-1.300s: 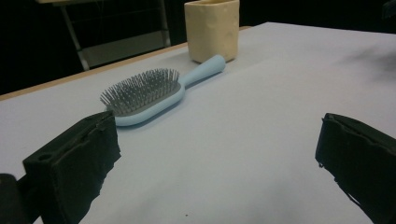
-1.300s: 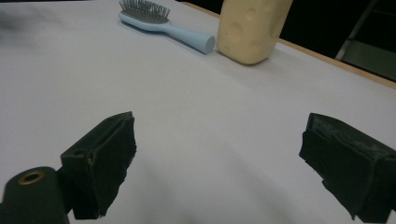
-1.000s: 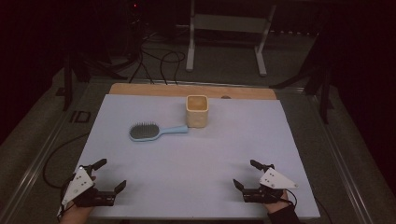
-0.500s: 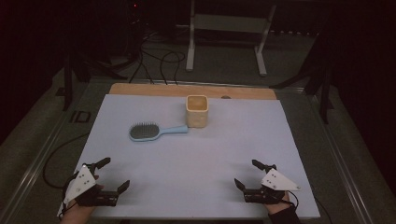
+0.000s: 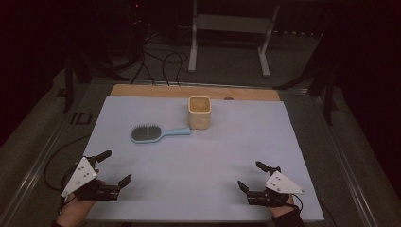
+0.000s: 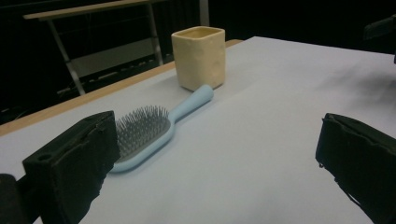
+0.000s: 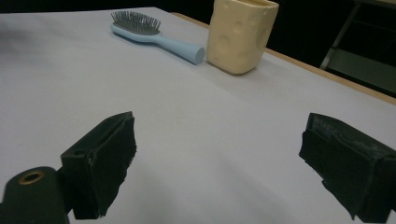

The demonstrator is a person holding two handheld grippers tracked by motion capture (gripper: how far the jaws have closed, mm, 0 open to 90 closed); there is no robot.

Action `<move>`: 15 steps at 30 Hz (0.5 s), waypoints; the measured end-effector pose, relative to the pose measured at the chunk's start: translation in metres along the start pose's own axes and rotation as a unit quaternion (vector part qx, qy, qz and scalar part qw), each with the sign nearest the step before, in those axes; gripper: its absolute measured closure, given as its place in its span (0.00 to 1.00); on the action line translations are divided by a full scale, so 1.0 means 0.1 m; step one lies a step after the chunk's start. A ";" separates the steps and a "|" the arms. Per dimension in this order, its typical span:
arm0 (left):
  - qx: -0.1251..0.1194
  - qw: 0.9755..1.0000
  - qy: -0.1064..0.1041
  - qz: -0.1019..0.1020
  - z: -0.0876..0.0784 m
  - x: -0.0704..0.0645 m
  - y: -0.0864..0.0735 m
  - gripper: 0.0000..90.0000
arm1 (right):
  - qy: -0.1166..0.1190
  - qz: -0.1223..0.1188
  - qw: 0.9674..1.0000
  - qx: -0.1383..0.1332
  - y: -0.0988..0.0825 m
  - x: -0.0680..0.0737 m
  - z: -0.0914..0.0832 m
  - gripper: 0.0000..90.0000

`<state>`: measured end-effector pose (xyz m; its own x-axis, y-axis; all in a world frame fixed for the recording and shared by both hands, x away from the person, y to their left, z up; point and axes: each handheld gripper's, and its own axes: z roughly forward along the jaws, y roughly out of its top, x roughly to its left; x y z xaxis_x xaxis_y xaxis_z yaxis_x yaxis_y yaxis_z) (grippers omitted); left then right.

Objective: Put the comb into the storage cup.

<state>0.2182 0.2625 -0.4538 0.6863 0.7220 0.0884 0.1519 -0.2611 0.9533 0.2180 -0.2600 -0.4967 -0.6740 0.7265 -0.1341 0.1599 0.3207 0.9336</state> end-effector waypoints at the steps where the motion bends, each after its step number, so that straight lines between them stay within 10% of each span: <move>1: 0.000 1.000 -0.002 -0.001 0.00 0.01 0.03 0.00 | 0.000 0.000 1.000 -0.001 0.00 0.00 0.00 0.11; 15: -0.001 1.000 -0.018 0.004 0.11 0.12 0.43 0.00 | 0.003 0.003 1.000 -0.005 0.01 0.01 0.00 0.11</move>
<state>0.2404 0.2532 -0.4152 0.7124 0.6966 0.0856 0.1450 -0.2655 0.9531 0.2170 -0.2587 -0.4954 -0.6770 0.7249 -0.1274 0.1563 0.3107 0.9376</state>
